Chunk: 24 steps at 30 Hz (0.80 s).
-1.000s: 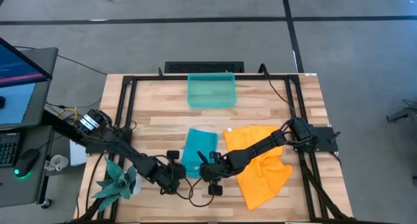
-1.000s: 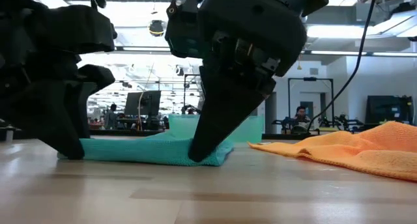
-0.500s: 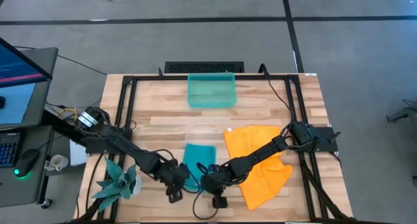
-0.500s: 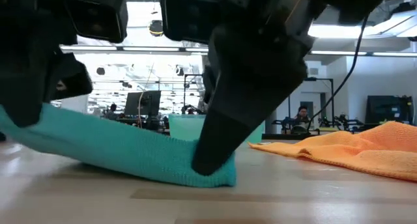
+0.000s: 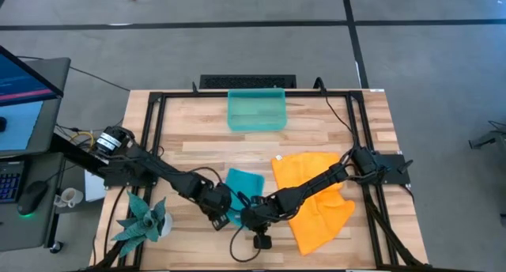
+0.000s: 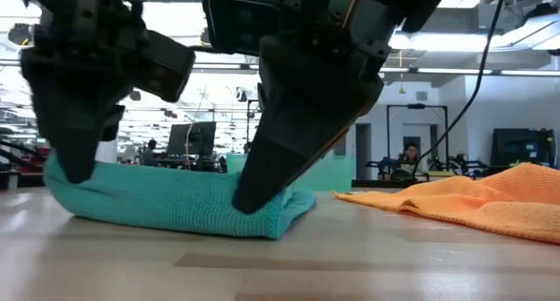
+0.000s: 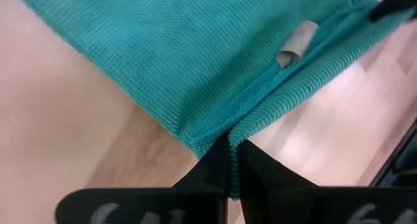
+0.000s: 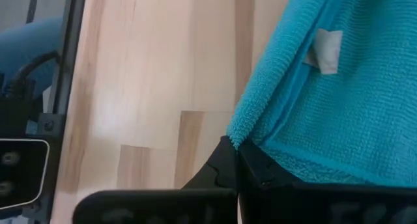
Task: Roll microfiber towels into tight, uniform cylinder then place into a basket
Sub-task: Roll the blue microfiber cloth
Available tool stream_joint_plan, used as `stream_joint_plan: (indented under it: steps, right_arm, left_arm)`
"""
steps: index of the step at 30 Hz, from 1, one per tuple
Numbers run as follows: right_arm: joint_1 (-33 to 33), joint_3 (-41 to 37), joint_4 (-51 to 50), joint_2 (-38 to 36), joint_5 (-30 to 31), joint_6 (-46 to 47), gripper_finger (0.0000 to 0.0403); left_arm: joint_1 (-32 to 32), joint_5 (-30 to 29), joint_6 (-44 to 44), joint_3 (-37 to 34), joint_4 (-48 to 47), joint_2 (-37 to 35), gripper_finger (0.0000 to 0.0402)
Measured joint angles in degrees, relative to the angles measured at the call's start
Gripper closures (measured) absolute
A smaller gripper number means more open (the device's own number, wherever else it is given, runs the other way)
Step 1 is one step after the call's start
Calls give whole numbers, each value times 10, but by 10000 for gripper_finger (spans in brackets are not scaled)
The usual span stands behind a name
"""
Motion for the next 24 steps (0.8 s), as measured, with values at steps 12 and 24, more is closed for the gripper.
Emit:
stream_joint_plan:
  steps: [12, 24]
  right_arm:
    - [-16, -8, -16, -2, 29, 1, 396]
    - [-32, -7, -41, -3, 36, 21, 365]
  left_arm:
    - [65, 67, 46, 1, -19, 44, 399]
    - [79, 53, 62, 1, -23, 45, 399]
